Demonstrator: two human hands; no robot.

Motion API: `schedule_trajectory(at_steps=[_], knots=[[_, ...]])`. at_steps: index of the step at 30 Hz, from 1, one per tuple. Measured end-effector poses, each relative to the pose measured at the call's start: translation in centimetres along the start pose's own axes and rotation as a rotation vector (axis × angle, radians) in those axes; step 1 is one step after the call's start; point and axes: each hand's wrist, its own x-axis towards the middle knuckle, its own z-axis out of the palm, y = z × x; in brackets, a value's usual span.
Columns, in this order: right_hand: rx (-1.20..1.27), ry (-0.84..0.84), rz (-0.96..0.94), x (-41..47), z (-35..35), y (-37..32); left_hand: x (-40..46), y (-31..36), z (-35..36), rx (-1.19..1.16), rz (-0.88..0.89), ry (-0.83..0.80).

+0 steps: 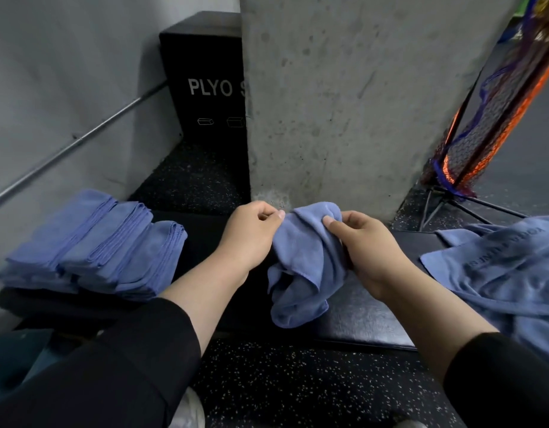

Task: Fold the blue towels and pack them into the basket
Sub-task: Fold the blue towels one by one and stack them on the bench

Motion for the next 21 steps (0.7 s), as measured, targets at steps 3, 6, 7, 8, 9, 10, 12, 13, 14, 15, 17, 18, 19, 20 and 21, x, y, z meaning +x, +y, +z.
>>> schedule_trajectory(at_steps=[3,6,7,8,9,10,12,13,14,15,17,18,19,20,21], knots=[[0.001,-0.017,-0.009,0.0,-0.3,0.0,0.1,0.1,0.1,0.047,-0.022,-0.010],[-0.058,-0.093,-0.103,-0.4,-0.7,-0.5,0.0,0.6,0.2,0.010,0.079,-0.097],[-0.114,-0.128,-0.139,-0.5,-0.7,-0.6,0.0,0.8,0.2,0.030,0.142,-0.137],[-0.164,-0.167,-0.163,-0.7,-0.7,-0.8,-0.1,1.0,0.2,0.056,0.199,-0.194],[-0.192,-0.195,-0.173,-0.9,-0.6,-0.9,-0.2,1.1,0.2,0.077,0.229,-0.268],[-0.193,-0.205,-0.176,-1.1,-0.5,-1.0,-0.2,1.2,0.3,0.091,0.230,-0.344],[-0.203,-0.173,-0.198,-1.3,-0.5,-1.1,-0.2,0.8,0.4,0.131,0.209,-0.432],[-0.235,-0.153,-0.222,-1.3,-0.5,-1.1,-0.1,0.6,0.4,0.148,0.209,-0.438],[-0.275,-0.134,-0.243,-1.2,-0.6,-1.0,-0.1,0.4,0.4,0.150,0.210,-0.430],[-0.319,-0.108,-0.258,-1.2,-0.6,-1.0,0.0,0.3,0.3,0.143,0.206,-0.419],[-0.405,-0.030,-0.290,-0.9,-0.9,-1.0,0.3,0.4,-0.1,0.148,0.211,-0.385],[-0.441,0.006,-0.314,-0.8,-1.0,-1.0,0.4,0.5,-0.2,0.170,0.226,-0.363],[-0.471,0.039,-0.338,-0.8,-1.1,-1.0,0.4,0.7,-0.4,0.197,0.242,-0.341],[-0.493,0.070,-0.360,-0.7,-1.2,-1.0,0.5,0.8,-0.6,0.219,0.253,-0.324],[-0.506,0.102,-0.374,-0.7,-1.4,-1.1,0.6,1.0,-0.9,0.232,0.260,-0.313]])
